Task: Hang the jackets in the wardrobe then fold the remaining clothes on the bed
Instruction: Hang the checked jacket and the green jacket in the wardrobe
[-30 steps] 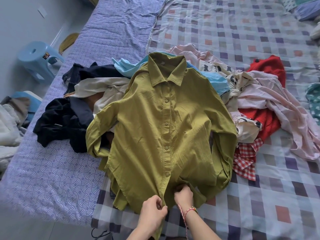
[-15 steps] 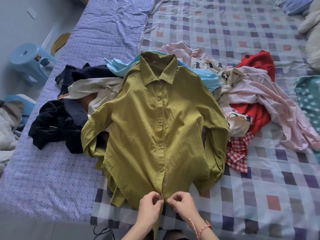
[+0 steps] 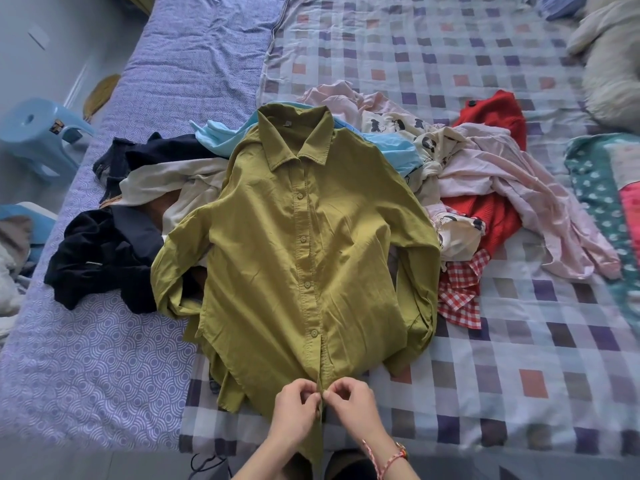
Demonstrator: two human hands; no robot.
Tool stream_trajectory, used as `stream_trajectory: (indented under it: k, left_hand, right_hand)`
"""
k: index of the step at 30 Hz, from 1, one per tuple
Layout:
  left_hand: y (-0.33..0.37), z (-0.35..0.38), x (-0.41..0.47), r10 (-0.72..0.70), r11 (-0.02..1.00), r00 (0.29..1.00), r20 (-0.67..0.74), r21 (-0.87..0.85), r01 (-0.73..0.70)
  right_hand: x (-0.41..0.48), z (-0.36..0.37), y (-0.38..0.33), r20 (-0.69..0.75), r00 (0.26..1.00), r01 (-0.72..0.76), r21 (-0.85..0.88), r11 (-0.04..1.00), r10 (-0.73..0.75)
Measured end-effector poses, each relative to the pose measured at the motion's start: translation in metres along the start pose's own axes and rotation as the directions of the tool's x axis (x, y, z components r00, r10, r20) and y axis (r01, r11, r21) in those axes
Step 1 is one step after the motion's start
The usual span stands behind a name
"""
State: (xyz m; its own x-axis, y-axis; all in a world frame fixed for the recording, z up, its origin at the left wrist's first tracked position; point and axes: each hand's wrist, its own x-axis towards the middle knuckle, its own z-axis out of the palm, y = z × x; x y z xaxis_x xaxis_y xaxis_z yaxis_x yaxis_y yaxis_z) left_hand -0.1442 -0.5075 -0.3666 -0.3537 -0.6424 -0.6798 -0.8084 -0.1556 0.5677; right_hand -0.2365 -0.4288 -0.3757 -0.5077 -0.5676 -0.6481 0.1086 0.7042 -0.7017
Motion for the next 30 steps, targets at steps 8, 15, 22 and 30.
stream_trajectory:
  k: [8, 15, 22, 30]
  left_hand:
    - [-0.001, -0.011, 0.003, -0.062, 0.949, 0.981, 0.185, -0.293, 0.116]
    - [0.000, -0.019, -0.001, -0.008, 0.945, 0.982, 0.191, -0.319, 0.070]
    - [-0.003, -0.021, 0.003, -0.035, 0.910, 0.980, 0.198, -0.399, 0.113]
    - [-0.003, -0.019, 0.007, -0.005, 0.979, 0.999, 0.039, -0.203, 0.013]
  right_hand:
    - [0.005, -0.009, 0.000, 0.165, 0.985, -0.062, 0.114, 0.992, 0.043]
    - [0.007, -0.014, -0.009, 0.317, 0.948, -0.074, 0.154, 0.985, 0.022]
    - [0.008, -0.006, -0.013, 0.269, 0.962, -0.101, 0.175, 0.979, 0.052]
    - [0.003, 0.010, -0.017, 0.167, 0.974, -0.177, 0.139, 0.974, 0.153]
